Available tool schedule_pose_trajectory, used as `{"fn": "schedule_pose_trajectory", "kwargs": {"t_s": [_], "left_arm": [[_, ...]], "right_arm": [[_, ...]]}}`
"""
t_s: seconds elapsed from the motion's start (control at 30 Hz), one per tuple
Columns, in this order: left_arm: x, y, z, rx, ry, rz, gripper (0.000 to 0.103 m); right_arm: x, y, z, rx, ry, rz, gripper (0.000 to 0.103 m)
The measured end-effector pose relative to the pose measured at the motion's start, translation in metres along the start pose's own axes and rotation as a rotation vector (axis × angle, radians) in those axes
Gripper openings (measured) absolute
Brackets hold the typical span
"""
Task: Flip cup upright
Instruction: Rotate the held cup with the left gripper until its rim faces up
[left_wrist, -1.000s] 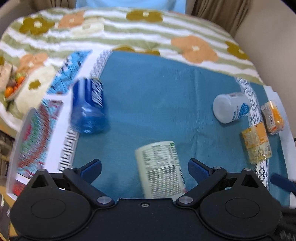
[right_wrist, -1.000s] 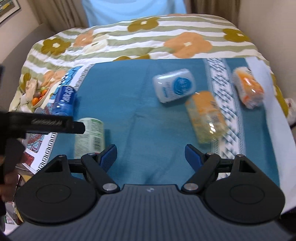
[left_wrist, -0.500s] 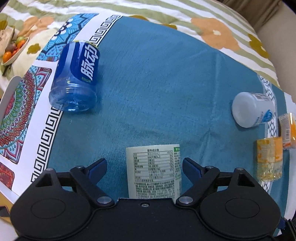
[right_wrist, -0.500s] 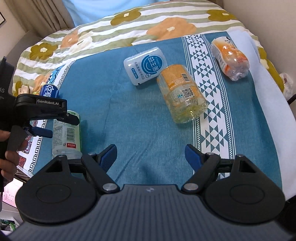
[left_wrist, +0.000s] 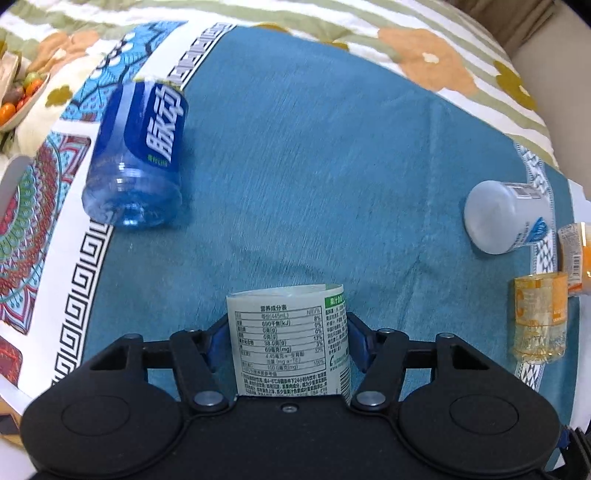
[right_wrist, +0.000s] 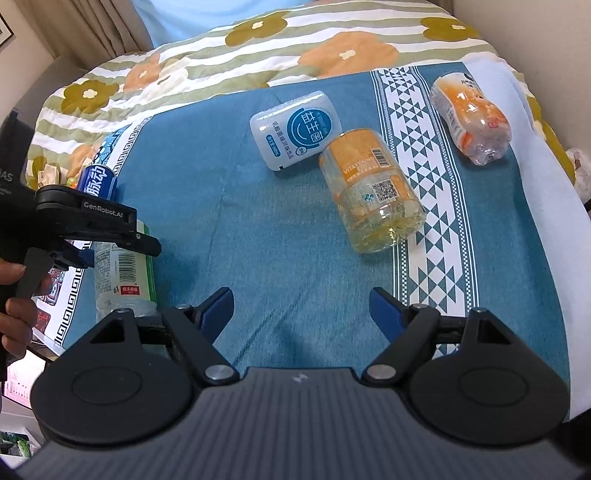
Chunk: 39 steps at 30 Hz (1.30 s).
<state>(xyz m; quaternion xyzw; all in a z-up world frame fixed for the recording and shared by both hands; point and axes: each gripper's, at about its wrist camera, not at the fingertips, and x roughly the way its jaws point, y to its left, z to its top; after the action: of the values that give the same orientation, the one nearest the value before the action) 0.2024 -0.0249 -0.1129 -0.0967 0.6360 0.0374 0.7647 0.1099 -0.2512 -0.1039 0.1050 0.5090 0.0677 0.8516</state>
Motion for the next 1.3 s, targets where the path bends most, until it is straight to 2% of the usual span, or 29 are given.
{"fn": "schedule_pose_trajectory", "kwargs": {"t_s": [0.17, 0.33, 0.6, 0.77, 0.9, 1.17, 1.3], "left_arm": [[-0.021, -0.002, -0.012, 0.054, -0.102, -0.028, 0.065], [-0.033, -0.008, -0.029, 0.122, -0.259, -0.057, 0.065], [-0.032, -0.007, -0.055, 0.167, -0.506, -0.078, 0.065], [-0.030, -0.010, -0.065, 0.205, -0.618, -0.074, 0.065], [-0.027, -0.011, -0.075, 0.240, -0.674, -0.064, 0.065], [-0.027, -0.008, -0.095, 0.262, -0.686, -0.044, 0.065], [-0.028, -0.008, -0.092, 0.268, -0.715, -0.056, 0.065]], "right_arm": [[-0.004, 0.004, 0.001, -0.011, -0.012, 0.007, 0.096], [-0.007, 0.010, -0.005, -0.037, -0.019, 0.017, 0.096], [-0.003, 0.015, -0.026, -0.092, -0.024, 0.002, 0.096], [0.004, 0.014, -0.038, -0.103, -0.025, 0.004, 0.096], [0.008, 0.015, -0.046, -0.110, -0.016, -0.002, 0.096], [0.005, 0.019, -0.054, -0.117, -0.020, 0.010, 0.096], [0.003, 0.021, -0.055, -0.119, -0.030, 0.011, 0.096]]}}
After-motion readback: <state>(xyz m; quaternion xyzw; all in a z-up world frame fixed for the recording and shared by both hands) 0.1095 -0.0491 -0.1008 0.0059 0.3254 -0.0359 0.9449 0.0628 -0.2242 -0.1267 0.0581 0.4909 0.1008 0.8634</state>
